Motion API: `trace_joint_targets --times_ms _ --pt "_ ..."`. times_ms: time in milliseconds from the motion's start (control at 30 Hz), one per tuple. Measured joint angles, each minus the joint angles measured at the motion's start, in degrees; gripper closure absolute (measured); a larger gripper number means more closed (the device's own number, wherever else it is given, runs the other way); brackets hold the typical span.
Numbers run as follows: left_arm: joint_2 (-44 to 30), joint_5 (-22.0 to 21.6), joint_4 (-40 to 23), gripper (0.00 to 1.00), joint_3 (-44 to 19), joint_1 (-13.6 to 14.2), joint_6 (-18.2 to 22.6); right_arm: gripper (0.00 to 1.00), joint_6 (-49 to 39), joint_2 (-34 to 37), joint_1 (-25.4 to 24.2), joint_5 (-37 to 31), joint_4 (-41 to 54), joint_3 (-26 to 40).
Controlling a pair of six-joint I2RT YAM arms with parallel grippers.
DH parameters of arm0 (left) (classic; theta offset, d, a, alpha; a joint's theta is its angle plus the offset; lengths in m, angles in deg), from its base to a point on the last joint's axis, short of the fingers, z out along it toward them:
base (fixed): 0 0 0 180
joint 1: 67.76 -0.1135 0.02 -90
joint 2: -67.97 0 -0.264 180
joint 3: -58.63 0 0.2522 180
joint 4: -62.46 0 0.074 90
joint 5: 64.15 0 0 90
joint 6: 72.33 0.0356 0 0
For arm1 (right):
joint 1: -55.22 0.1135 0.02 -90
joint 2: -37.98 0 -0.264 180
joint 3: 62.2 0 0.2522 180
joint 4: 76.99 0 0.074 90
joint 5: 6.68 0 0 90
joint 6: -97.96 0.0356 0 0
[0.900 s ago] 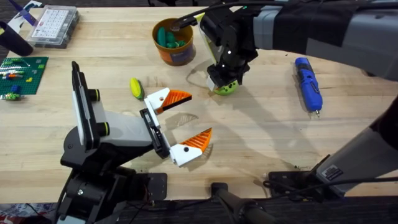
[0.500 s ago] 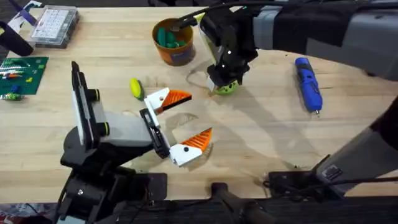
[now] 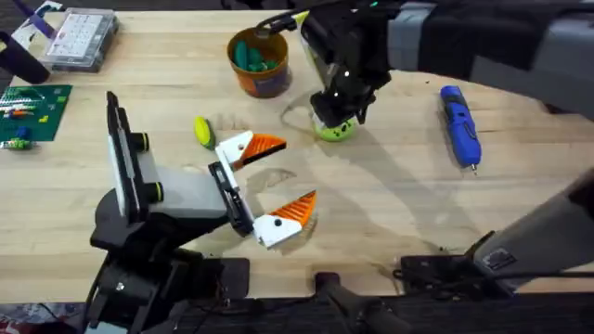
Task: Pick up the gripper from the table and insert it into the empty holder that is missing its gripper. Then pick up a screw, insert it into the mounting hole, and use the screwdriver to tighten it. Finally, clean up the table by picking up the vegetable and placing it into the bucket.
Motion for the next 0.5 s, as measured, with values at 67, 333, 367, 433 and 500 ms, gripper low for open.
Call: trace_joint_targets --times_ms 67,333,367,433,500 --pt "0.0 0.0 0.0 0.013 0.0 0.0 0.0 0.693 -0.1 -1.4 0.0 0.0 0.4 0.0" --pt "0.0 0.0 0.0 0.013 0.0 0.0 0.0 0.021 -0.3 -9.6 0.0 0.2 4.5 0.0" --pt "0.0 0.0 0.0 0.013 0.0 0.0 0.0 0.011 -0.3 -11.1 0.0 0.2 5.1 0.0" --pt "0.0 0.0 0.0 0.013 0.0 0.0 0.0 0.007 -0.3 -13.9 0.0 0.2 6.8 0.0" --pt "0.0 0.0 0.0 0.013 0.0 0.0 0.0 0.007 -0.3 -16.8 0.0 0.1 8.5 0.0"
